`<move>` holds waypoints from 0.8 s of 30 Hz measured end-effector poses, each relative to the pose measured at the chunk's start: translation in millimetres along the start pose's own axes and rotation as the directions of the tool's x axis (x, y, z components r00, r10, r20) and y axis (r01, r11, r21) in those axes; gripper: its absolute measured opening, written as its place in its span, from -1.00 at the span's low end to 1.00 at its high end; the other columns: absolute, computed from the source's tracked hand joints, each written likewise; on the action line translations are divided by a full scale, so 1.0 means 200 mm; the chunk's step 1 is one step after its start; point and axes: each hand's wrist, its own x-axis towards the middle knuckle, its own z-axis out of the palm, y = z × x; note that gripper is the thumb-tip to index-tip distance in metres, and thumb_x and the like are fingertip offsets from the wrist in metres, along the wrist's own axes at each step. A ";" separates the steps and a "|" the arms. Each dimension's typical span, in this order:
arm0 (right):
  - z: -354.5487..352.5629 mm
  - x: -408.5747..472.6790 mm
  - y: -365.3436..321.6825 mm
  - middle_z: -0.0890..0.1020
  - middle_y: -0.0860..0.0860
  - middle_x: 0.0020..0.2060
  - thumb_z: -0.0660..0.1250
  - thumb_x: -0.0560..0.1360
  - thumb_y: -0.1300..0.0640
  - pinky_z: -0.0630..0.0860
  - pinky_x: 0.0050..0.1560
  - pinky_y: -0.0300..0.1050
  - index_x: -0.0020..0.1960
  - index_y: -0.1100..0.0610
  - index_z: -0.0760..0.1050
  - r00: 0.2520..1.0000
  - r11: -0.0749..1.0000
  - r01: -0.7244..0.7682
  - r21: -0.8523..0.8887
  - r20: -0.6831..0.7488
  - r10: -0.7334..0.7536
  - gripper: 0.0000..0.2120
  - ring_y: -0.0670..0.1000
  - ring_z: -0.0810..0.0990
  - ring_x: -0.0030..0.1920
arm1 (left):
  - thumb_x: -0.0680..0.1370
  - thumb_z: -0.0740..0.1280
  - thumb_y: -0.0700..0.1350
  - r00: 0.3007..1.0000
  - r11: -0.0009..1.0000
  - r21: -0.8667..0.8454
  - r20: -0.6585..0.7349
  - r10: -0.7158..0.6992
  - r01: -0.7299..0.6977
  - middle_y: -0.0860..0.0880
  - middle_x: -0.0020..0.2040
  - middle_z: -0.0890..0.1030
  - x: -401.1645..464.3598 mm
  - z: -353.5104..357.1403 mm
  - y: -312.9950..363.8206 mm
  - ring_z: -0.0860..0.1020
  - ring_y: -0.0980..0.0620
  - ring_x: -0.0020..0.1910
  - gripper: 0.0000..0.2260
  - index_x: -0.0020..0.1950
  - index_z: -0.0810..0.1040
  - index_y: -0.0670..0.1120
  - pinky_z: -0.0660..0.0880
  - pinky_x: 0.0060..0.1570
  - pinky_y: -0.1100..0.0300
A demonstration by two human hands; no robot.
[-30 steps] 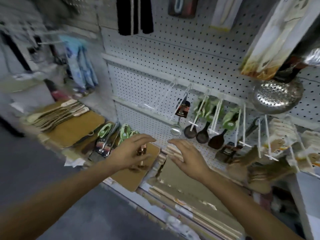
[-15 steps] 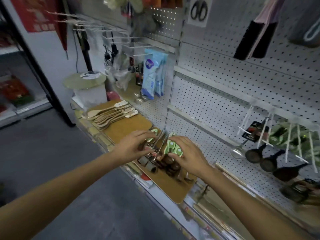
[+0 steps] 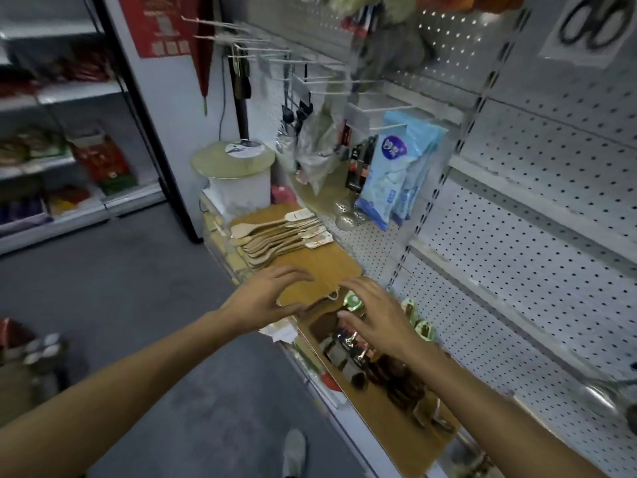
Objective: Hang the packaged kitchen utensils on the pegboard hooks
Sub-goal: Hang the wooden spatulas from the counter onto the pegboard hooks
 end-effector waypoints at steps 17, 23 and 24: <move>0.47 1.10 0.29 0.43 -0.09 0.38 0.30 0.56 -0.09 0.28 0.36 -0.16 0.44 -0.01 0.33 0.985 0.982 -0.089 0.169 0.160 0.062 -0.51 -0.07 0.32 0.40 | 0.54 0.39 0.19 0.978 0.986 -0.026 0.128 -0.163 0.167 0.10 0.33 0.53 0.52 0.01 -1.01 0.49 0.10 0.31 -0.55 0.37 0.50 0.06 0.47 0.28 0.12; 0.79 1.48 0.35 0.52 -0.03 0.28 0.39 0.52 0.00 0.46 0.26 0.03 0.38 0.06 0.41 0.944 0.924 -0.296 0.243 0.221 0.245 -0.54 0.01 0.48 0.28 | 0.56 0.35 0.19 0.948 0.962 -0.076 0.210 -0.240 0.260 0.07 0.37 0.50 0.70 0.23 -1.50 0.49 0.02 0.32 -0.53 0.43 0.42 0.08 0.50 0.23 0.02; 0.85 1.54 0.36 0.53 -0.03 0.26 0.40 0.51 0.01 0.47 0.24 0.01 0.37 0.07 0.41 0.935 0.911 -0.325 0.253 0.231 0.269 -0.54 0.00 0.49 0.25 | 0.56 0.36 0.18 0.941 0.955 -0.087 0.218 -0.259 0.283 0.07 0.38 0.50 0.73 0.28 -1.58 0.49 0.01 0.33 -0.53 0.43 0.41 0.08 0.50 0.23 0.02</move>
